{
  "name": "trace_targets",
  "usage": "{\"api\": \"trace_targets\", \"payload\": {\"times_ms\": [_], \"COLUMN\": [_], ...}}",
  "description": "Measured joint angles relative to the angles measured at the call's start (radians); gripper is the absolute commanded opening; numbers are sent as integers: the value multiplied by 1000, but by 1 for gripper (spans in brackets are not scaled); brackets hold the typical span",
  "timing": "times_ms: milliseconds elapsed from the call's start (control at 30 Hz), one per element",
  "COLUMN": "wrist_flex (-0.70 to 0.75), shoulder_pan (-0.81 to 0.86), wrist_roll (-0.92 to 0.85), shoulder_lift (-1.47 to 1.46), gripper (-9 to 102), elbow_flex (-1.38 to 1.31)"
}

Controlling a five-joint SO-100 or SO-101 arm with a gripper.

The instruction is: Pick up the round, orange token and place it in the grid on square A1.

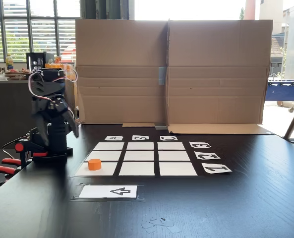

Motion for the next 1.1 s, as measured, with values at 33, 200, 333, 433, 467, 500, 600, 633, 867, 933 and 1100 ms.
{"api": "trace_targets", "payload": {"times_ms": [33, 200, 333, 433, 467, 500, 600, 633, 867, 933, 1100], "wrist_flex": [0, 11, 29, 43, 52, 54, 147, 170, 193, 190, 183], "shoulder_pan": [20, 141, 222, 282, 305, 322, 383, 391, 400, 405, 407], "wrist_roll": [0, 0, -2, -40, -51, -61, -150, -176, -221, -236, -264], "shoulder_lift": [28, 184, 316, 437, 474, 500, 630, 667, 842, 908, 982], "gripper": [31, 28, 27, 26, 25, 24, 23, 22, 15, 14, 10], "elbow_flex": [-2, 8, 77, 176, 206, 224, 347, 387, 580, 646, 767]}}
